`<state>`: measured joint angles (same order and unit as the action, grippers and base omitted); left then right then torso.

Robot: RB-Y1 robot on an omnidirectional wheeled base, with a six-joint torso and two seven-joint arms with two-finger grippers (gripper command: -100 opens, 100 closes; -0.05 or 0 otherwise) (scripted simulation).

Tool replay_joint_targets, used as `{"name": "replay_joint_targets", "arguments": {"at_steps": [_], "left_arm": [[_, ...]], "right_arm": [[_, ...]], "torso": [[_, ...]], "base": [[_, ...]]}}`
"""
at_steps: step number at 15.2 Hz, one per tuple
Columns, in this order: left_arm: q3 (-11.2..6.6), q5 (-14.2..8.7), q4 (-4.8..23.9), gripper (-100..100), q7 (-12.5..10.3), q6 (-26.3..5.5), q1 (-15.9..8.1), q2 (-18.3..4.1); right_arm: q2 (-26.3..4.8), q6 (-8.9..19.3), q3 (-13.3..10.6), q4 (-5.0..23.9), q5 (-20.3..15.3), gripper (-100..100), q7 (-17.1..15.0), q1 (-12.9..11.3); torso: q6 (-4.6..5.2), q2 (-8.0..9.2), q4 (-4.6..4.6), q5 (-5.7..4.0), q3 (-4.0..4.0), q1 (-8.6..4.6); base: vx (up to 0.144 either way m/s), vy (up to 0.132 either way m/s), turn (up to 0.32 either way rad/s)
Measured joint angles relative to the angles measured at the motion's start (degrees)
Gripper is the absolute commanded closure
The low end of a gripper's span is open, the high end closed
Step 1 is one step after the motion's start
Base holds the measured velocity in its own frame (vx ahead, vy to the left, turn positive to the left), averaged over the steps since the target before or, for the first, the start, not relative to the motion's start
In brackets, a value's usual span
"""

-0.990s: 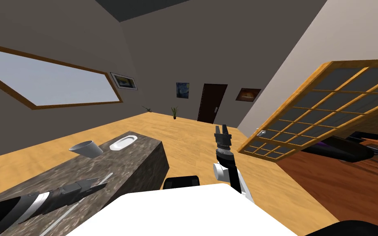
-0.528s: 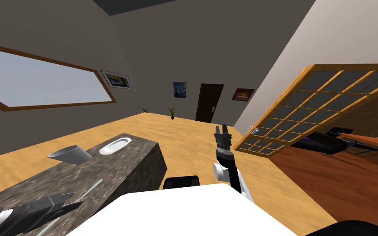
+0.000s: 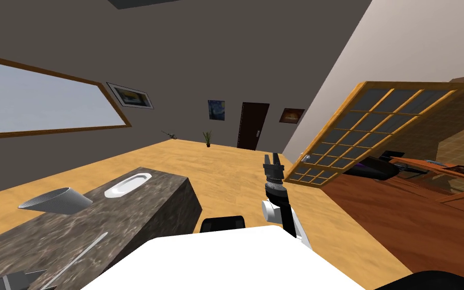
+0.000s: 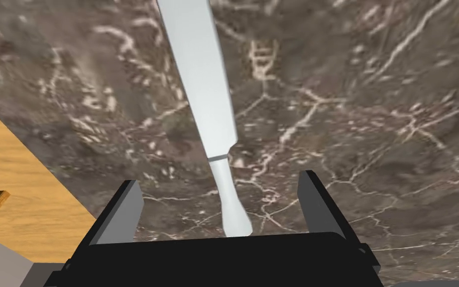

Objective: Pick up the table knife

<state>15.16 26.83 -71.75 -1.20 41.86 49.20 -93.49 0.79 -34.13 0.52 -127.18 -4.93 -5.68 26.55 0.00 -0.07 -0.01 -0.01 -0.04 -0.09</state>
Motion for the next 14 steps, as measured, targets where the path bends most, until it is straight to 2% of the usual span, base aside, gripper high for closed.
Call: {"name": "replay_joint_targets", "arguments": {"at_steps": [3,4,9,12,14], "left_arm": [[1.16,0.9,0.5,-100,0.8,-1.2,-0.6,2.8],[1.21,0.9,0.5,100,1.0,-1.2,-0.5,3.0],[1.21,0.9,0.5,100,1.0,-1.2,-0.5,2.9],[0.78,0.7,0.9,100,0.2,0.0,-1.2,0.9],[0.17,0.3,0.5,100,-0.2,0.5,-0.7,-0.5]], "right_arm": [[0.0,0.0,0.0,0.0,0.0,0,0.0,0.0],[0.0,0.0,0.0,0.0,0.0,0,0.0,0.0],[0.0,0.0,0.0,0.0,0.0,0,0.0,0.0],[0.0,0.0,0.0,0.0,0.0,0,0.0,0.0],[0.0,0.0,0.0,0.0,0.0,0,0.0,0.0]], "torso": [[-0.01,-0.07,-0.02,0.05,-0.04,0.16],[0.01,-0.06,-0.01,0.07,-0.04,0.18],[0.05,-0.04,0.0,0.22,-0.02,0.36],[0.01,0.08,0.02,0.18,0.04,0.3],[0.03,0.1,0.02,0.18,0.05,0.29]], "base": [[0.033,0.028,-0.066],[0.006,0.005,0.003],[-0.003,-0.002,0.018],[-0.035,-0.026,0.112],[-0.024,-0.015,0.041]]}}
